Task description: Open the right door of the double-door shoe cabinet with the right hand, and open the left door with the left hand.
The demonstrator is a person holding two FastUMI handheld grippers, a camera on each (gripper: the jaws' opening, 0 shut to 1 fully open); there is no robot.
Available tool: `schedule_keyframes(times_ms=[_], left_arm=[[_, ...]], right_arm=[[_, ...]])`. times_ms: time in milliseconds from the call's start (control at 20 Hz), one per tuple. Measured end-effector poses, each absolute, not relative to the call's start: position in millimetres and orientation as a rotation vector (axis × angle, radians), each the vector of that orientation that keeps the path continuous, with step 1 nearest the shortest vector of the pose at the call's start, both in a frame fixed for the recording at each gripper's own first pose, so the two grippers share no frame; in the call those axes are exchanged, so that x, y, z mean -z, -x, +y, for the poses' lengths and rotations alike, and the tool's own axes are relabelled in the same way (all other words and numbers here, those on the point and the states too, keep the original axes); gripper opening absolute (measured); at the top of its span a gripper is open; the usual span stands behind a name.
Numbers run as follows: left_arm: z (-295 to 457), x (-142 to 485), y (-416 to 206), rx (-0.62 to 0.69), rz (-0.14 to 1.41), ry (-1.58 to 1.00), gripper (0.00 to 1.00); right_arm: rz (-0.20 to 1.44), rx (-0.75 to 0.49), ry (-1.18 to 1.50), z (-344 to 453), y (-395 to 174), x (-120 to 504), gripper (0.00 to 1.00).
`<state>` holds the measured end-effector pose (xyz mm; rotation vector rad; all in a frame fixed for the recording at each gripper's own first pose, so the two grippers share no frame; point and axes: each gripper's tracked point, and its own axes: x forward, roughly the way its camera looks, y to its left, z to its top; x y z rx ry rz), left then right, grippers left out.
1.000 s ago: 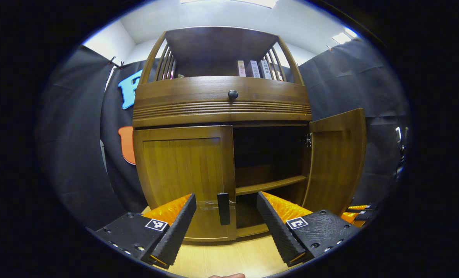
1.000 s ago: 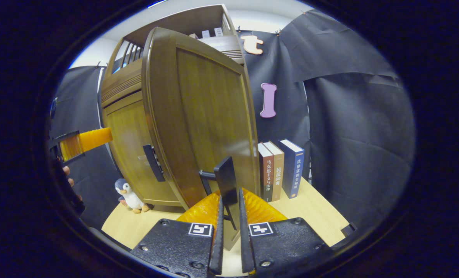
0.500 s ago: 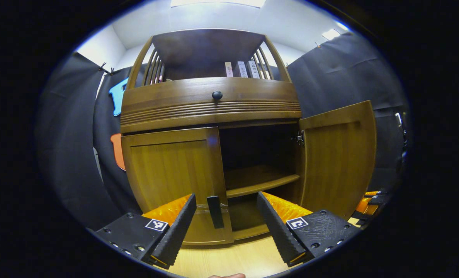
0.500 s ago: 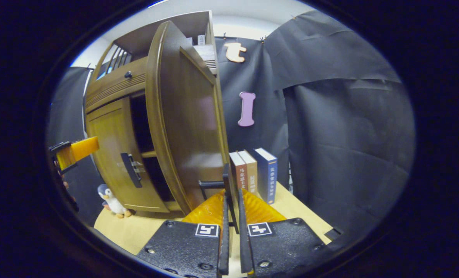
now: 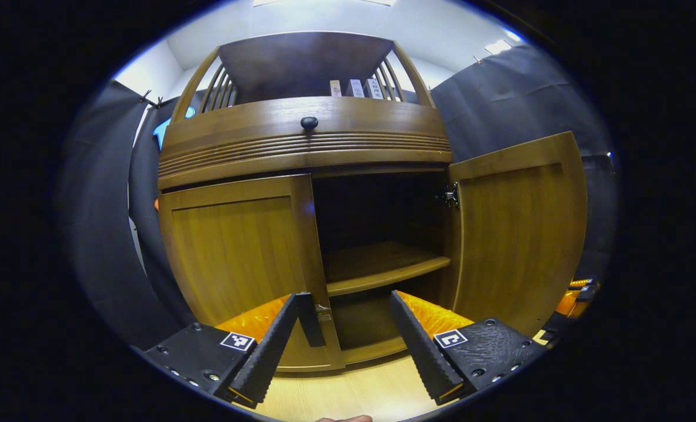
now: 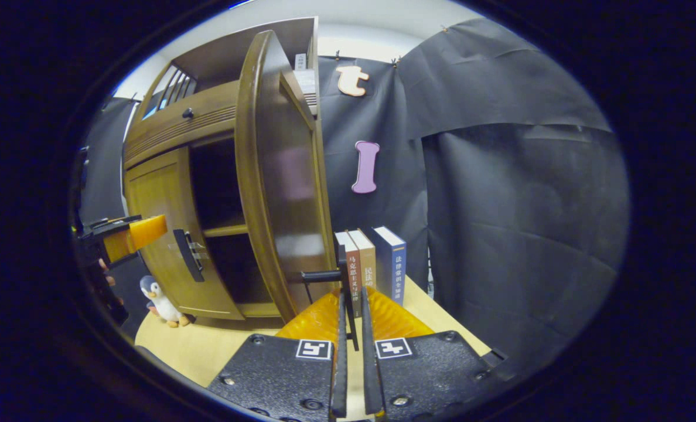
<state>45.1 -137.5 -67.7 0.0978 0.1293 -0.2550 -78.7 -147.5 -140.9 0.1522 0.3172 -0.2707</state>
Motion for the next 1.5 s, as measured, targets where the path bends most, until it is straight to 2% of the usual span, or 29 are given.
schedule_keyframes(times_ms=[150,200,400,450,500,550,650,700,800,850,900,1000,1050,1100,1150,1200,1250,1300,1350,1500], left_arm=[[-150,76,-61,0.262,0.138,-0.094,0.93],[-148,77,-65,0.262,0.141,-0.094,0.95],[-147,90,-71,0.26,0.164,-0.073,0.95],[-149,94,-72,0.266,0.173,-0.058,0.95],[-149,96,-73,0.263,0.183,-0.049,0.95],[-148,99,-73,0.257,0.19,-0.044,0.95],[-144,100,-77,0.235,0.194,-0.037,0.95],[-144,102,-79,0.224,0.19,-0.025,0.95],[-139,108,-88,0.194,0.185,0.001,0.95],[-134,112,-92,0.172,0.19,0.008,1.0],[-130,117,-97,0.156,0.198,0.018,0.95],[-125,123,-105,0.139,0.208,0.042,0.96],[-126,127,-109,0.143,0.217,0.046,1.0],[-121,129,-114,0.128,0.217,0.039,0.87],[-118,131,-117,0.117,0.213,0.024,0.94],[-115,130,-121,0.104,0.207,0.007,0.8],[-114,134,-125,0.096,0.216,-0.006,0.79],[-114,139,-129,0.093,0.221,-0.008,0.89],[-114,144,-135,0.095,0.221,-0.009,0.86],[-109,155,-148,0.076,0.214,-0.009,0.86]], right_arm=[[0.324,0.312,-0.142,-158,82,136,0.14],[0.321,0.337,-0.144,-165,86,132,0.14],[0.292,0.463,-0.152,-200,104,124,0.14],[0.289,0.456,-0.167,-202,106,123,0.15],[0.286,0.451,-0.179,-201,106,123,0.11],[0.278,0.451,-0.178,-201,107,122,0.17],[0.262,0.438,-0.157,-196,106,118,0.19],[0.261,0.451,-0.134,-199,109,117,0.24],[0.276,0.461,-0.119,-202,112,121,0.28],[0.285,0.459,-0.128,-204,113,125,0.36],[0.282,0.457,-0.142,-205,112,124,0.45],[0.261,0.46,-0.153,-207,115,119,0.51],[0.253,0.46,-0.15,-208,116,117,0.53],[0.251,0.453,-0.144,-206,117,117,0.55],[0.253,0.442,-0.137,-204,116,117,0.58],[0.254,0.435,-0.13,-203,116,117,0.59],[0.253,0.428,-0.126,-201,117,116,0.6],[0.25,0.421,-0.122,-200,117,115,0.6],[0.247,0.416,-0.117,-198,119,114,0.6],[0.228,0.406,-0.12,-196,121,109,0.63]])
